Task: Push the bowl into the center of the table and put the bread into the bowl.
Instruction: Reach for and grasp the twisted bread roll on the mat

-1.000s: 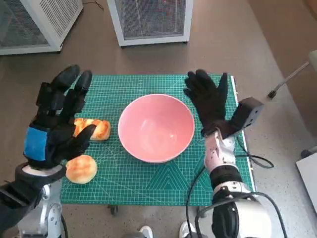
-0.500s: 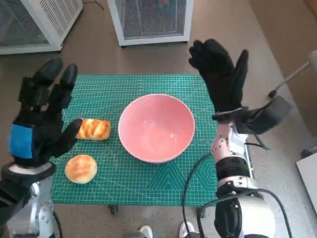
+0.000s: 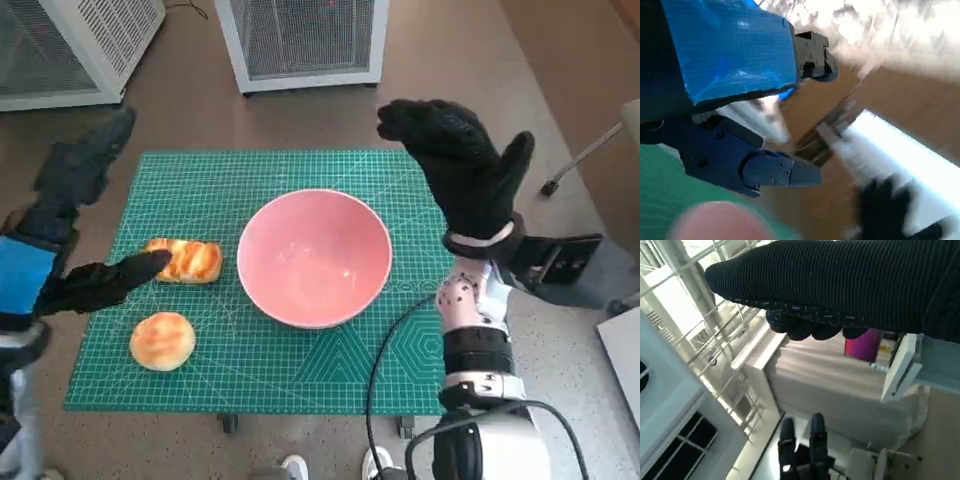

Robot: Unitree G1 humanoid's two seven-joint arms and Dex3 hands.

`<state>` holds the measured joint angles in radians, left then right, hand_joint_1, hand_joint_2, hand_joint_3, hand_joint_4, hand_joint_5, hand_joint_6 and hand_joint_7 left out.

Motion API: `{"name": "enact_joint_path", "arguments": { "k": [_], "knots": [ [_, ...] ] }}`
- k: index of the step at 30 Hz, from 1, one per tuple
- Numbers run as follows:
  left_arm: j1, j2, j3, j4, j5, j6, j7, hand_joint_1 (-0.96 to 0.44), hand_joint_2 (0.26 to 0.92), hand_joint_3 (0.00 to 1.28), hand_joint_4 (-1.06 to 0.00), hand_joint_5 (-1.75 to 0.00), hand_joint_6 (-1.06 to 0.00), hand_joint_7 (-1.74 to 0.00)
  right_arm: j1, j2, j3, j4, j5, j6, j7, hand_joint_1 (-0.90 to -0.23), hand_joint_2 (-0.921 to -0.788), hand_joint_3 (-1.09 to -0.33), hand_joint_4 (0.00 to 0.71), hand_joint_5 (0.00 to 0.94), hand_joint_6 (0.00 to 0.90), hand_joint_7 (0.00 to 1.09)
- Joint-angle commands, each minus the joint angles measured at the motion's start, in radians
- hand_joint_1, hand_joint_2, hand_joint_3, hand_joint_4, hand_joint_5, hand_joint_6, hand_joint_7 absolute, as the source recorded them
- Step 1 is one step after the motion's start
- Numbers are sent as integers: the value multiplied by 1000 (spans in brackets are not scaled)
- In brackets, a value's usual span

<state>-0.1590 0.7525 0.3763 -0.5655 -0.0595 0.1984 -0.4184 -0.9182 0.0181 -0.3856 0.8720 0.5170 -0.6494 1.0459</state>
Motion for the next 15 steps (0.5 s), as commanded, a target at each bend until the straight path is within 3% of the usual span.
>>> {"name": "enact_joint_path", "arguments": {
  "k": [1, 3, 6, 15],
  "knots": [
    [0, 190, -31, -76, 119, 254, -85, -259, 669, 15, -4, 1, -17, -24, 41, -10, 19, -23, 3, 13, -6, -631, -921, -656, 217, 4, 366, 12],
    [-23, 241, -78, -84, 160, 353, -102, -129, 659, 10, -1, 1, -44, -28, 43, -14, 21, -24, 1, 15, -10, -631, -921, -653, 219, 5, 370, 14],
    [-56, 280, -147, -67, 207, 418, -115, -29, 659, 9, 0, 1, -68, -36, 43, -18, 21, -22, 2, 18, -14, -632, -921, -650, 223, 6, 373, 15],
    [-215, 319, -400, 28, 331, 587, -173, 52, 689, 22, 1, 1, -108, -46, 44, -24, 29, -31, 11, 32, -22, -637, -921, -647, 225, 5, 368, 11]
  ]
}}
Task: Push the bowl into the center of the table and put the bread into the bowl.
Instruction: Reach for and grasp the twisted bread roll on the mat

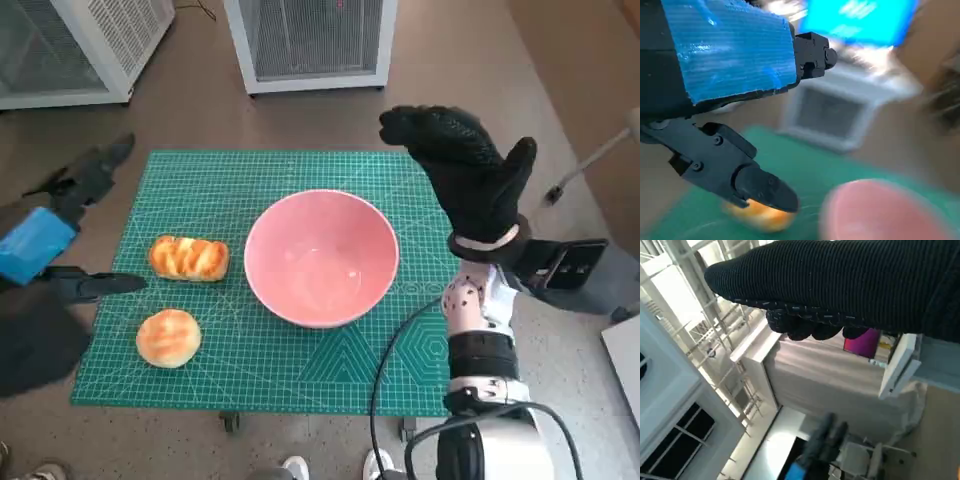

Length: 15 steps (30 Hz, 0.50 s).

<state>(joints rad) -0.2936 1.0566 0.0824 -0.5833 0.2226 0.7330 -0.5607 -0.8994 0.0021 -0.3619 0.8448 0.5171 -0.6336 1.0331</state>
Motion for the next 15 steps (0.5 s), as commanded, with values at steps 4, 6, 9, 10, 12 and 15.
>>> {"name": "enact_joint_path", "arguments": {
  "k": [4, 6, 9, 10, 12, 15],
  "knots": [
    [-146, 0, -197, 125, 97, 62, -48, 55, 694, 23, 1, 1, -118, -46, 25, -10, 8, -6, 17, 23, -10, -638, -921, -649, 228, 6, 368, 11],
    [-176, -11, -242, 181, 123, 47, -50, 54, 696, 23, 0, 1, -123, -46, 24, -11, 9, -4, 20, 21, -10, -638, -921, -650, 229, 6, 367, 10],
    [-209, -37, -288, 262, 151, 21, -46, 44, 698, 22, -4, -1, -131, -43, 25, -11, 10, -1, 22, 18, -11, -637, -921, -652, 230, 5, 366, 10],
    [-220, -46, -304, 290, 161, 12, -44, 19, 698, 22, -9, -4, -133, -40, 25, -11, 10, 0, 22, 17, -11, -637, -921, -652, 229, 5, 366, 9],
    [-246, -67, -340, 354, 190, -6, -40, -14, 699, 21, -16, -5, -136, -37, 25, -10, 12, 2, 22, 15, -11, -637, -921, -653, 229, 4, 365, 9],
    [-286, -103, -388, 442, 234, -24, -37, -70, 701, 19, -30, -9, -144, -34, 26, -10, 15, 3, 22, 16, -12, -638, -921, -653, 230, 4, 365, 8]
  ]
}}
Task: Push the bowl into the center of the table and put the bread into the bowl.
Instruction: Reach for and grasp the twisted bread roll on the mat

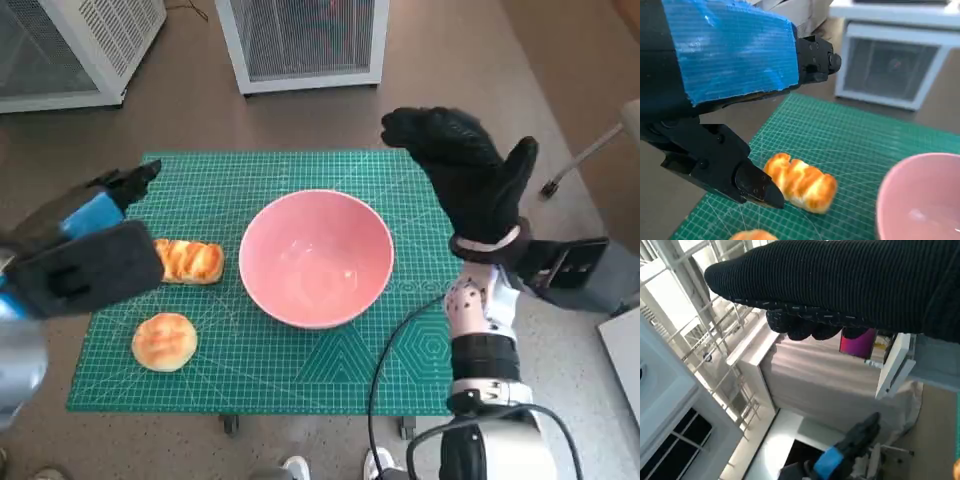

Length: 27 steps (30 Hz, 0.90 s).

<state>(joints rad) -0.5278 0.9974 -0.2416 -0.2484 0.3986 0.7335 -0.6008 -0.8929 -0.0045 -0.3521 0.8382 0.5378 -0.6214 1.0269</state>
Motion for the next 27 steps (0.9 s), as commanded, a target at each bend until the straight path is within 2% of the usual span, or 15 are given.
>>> {"name": "enact_joint_path", "arguments": {
  "k": [1, 9, 17, 27],
  "knots": [
    [-62, -54, -75, 129, 70, -28, 4, -92, 701, 18, -36, -10, -147, -33, 20, -4, 5, 10, 2, 4, -6, -639, -921, -653, 230, 4, 365, 8],
    [-128, -152, -131, 304, 131, -64, 15, -154, 703, 13, -51, -6, -161, -25, 31, -9, 9, -15, 11, 17, -9, -638, -921, -658, 232, 3, 365, 8],
    [-172, -229, -169, 490, 171, -155, 40, -180, 704, 10, -51, -2, -177, -24, 50, -18, 10, -60, 22, 36, -3, -646, -921, -663, 226, 0, 364, 7],
    [-203, -286, -190, 655, 200, -232, 37, -156, 709, 9, -57, -3, -187, -19, 84, -3, 14, -131, 40, 61, -23, -655, -921, -649, 246, 8, 369, 9]
  ]
}}
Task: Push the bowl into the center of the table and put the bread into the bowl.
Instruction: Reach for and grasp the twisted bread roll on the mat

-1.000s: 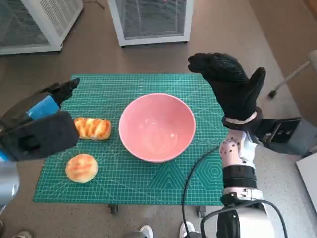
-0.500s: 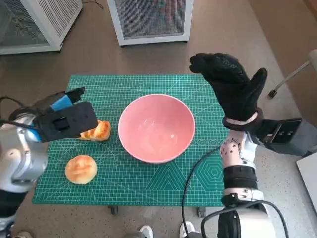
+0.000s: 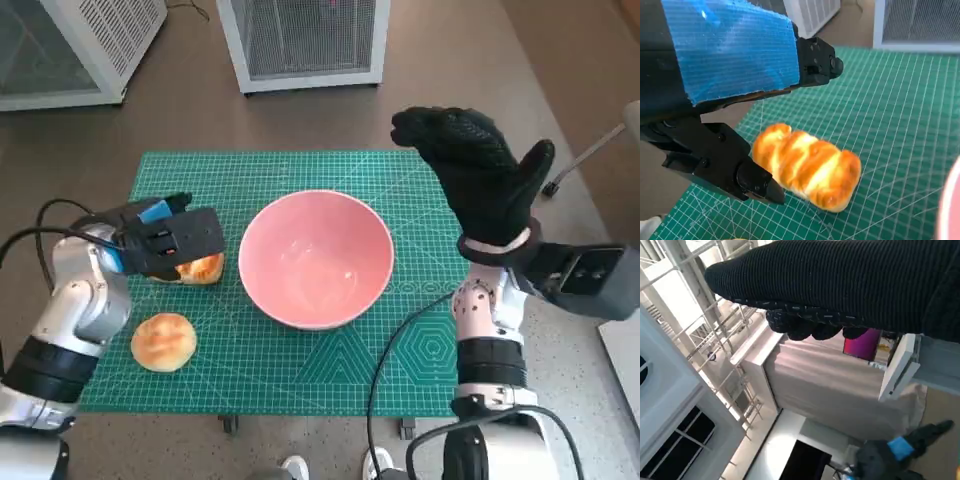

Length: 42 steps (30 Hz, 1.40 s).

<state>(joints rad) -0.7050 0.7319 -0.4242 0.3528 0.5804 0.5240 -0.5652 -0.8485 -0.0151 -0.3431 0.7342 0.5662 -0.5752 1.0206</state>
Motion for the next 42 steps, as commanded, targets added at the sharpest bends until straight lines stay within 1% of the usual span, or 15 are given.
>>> {"name": "enact_joint_path", "arguments": {
  "k": [1, 13, 18, 20, 21, 26, 27, 29, 30, 31, 32, 33, 34, 35, 42],
  "knots": [
    [-27, -23, -9, 63, 21, -25, 0, -156, 710, 9, -57, -3, -187, -19, 42, 8, 7, -33, 13, 15, -19, -655, -921, -649, 247, 8, 369, 9],
    [-45, -56, -16, 176, 38, -62, -1, -156, 725, 14, -85, -10, -187, -12, 68, -3, 23, -109, 27, 36, -33, -638, -921, -664, 242, 2, 356, 2],
    [-51, -77, -14, 247, 39, -85, 16, -140, 740, 19, -126, -22, -223, -28, 72, -9, 29, -132, 29, 51, -42, -629, -921, -675, 241, 1, 361, 5],
    [-58, -87, -16, 276, 42, -93, 26, -117, 749, 23, -159, -30, -256, -42, 74, -10, 31, -140, 30, 56, -46, -625, -921, -680, 241, 1, 364, 7],
    [-61, -91, -16, 288, 43, -97, 30, -88, 760, 26, -229, -38, -302, -53, 75, -10, 32, -143, 31, 58, -47, -622, -921, -683, 241, 1, 366, 8],
    [-79, -111, -17, 367, 53, -125, 80, -32, 788, 32, -414, -62, -404, -68, 81, -11, 35, -160, 30, 64, -55, -617, -921, -690, 240, 1, 368, 9],
    [-80, -115, -18, 381, 55, -132, 93, -16, 803, 39, -519, -105, -461, -90, 82, -12, 36, -163, 30, 64, -57, -611, -921, -693, 239, 0, 368, 9],
    [-81, -120, -18, 407, 61, -149, 125, 6, 829, 42, -645, -199, -554, -129, 86, -13, 38, -172, 29, 67, -62, -603, -921, -695, 236, 0, 370, 9],
    [-78, -120, -18, 416, 63, -160, 145, 9, 836, 39, -647, -258, -573, -141, 87, -14, 39, -176, 29, 67, -63, -601, -921, -696, 236, 0, 370, 10],
    [-76, -121, -17, 423, 65, -168, 159, 79, 853, 57, -640, -465, -592, -202, 89, -15, 39, -179, 28, 67, -65, -599, -921, -697, 236, 0, 371, 10],
    [-72, -119, -18, 428, 67, -179, 177, 179, 877, 97, -615, -780, -580, -364, 90, -16, 40, -182, 27, 67, -66, -597, -921, -698, 236, 0, 372, 11],
    [-69, -118, -18, 432, 69, -188, 191, 115, 893, 113, -614, -982, -565, -650, 91, -17, 41, -184, 27, 67, -68, -594, -921, -700, 236, 1, 373, 11],
    [-62, -115, -18, 433, 71, -202, 210, 73, 903, 126, -613, -1113, -553, -835, 93, -18, 41, -187, 27, 68, -68, -593, -921, -702, 236, 1, 373, 11],
    [-58, -113, -18, 435, 72, -213, 224, 47, 909, 119, -614, -1192, -574, -932, 94, -18, 42, -189, 28, 69, -69, -591, -921, -703, 235, 1, 373, 11],
    [-38, -99, -15, 459, 83, -280, 298, 4, 908, 106, -622, -1246, -648, -1120, 104, -23, 44, -209, 36, 77, -70, -582, -921, -712, 236, 1, 373, 11]
  ]
}}
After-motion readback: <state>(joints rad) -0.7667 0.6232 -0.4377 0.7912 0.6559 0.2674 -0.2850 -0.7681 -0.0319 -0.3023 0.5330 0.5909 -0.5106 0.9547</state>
